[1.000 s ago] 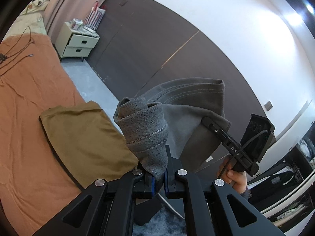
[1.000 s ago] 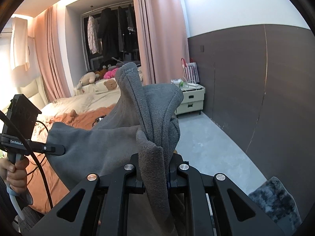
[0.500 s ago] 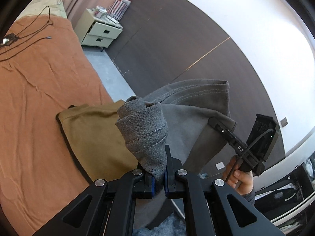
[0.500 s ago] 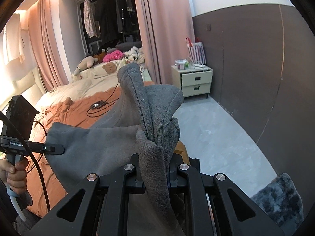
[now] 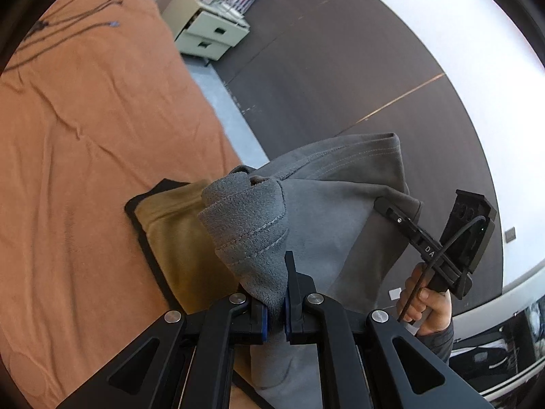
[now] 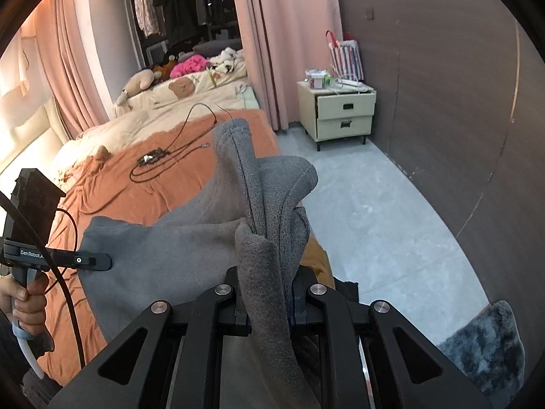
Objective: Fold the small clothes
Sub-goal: 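Lift the folded grey shirt with both grippers and carry it toward the clothes stack, then lay the shirt onto the folded clothes stack and open both grippers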
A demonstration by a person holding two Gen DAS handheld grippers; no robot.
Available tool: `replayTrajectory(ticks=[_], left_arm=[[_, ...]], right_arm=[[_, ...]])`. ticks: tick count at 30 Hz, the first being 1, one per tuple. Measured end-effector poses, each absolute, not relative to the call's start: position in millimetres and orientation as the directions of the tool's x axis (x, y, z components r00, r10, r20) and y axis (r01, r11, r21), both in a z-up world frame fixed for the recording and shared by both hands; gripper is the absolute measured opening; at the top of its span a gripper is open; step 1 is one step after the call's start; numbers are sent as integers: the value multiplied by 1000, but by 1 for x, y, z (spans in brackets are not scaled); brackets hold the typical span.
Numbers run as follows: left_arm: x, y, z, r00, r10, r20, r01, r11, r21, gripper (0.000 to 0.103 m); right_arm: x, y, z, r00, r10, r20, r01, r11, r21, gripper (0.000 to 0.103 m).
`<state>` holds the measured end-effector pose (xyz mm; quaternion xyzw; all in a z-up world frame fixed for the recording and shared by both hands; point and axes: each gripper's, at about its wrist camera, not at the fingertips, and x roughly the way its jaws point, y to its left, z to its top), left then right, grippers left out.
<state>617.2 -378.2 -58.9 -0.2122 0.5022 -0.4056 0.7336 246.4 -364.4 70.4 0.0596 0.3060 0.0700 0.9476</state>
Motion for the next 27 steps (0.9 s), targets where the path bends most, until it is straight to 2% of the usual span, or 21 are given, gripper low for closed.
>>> replayTrajectory(ticks=[8, 11, 13, 15, 16, 18, 24, 27], left_arm=[[642, -373, -98, 173, -797, -579, 306, 602, -737, 6], [650, -369, -125, 183, -744, -643, 230, 668, -707, 10], [653, -366, -139, 161, -720, -675, 189, 694, -695, 26], [651, -360, -140, 177, -707, -685, 189, 707, -681, 41], [648, -357, -136, 195, -697, -689, 196, 717, -669, 45], [645, -351, -127, 228, -681, -696, 214, 733, -646, 45], [630, -343, -94, 311, -677, -667, 295, 736, -609, 44], [624, -348, -91, 319, -673, -667, 333, 738, -586, 34]], right_arm=[[281, -385, 47, 760, 152, -632, -77, 986, 146, 10], [310, -383, 32, 726, 129, -675, -39, 988, 147, 16], [331, -384, 17, 665, 94, -741, 2, 992, 128, 21], [341, -385, 14, 637, 50, -769, 35, 995, 93, 27], [342, -387, 17, 639, 40, -768, 44, 995, 89, 28], [337, -393, 30, 661, 10, -750, 72, 995, 76, 32], [314, -402, 78, 727, -40, -685, 112, 992, 62, 32], [310, -392, 85, 712, 0, -702, 55, 997, 55, 31]])
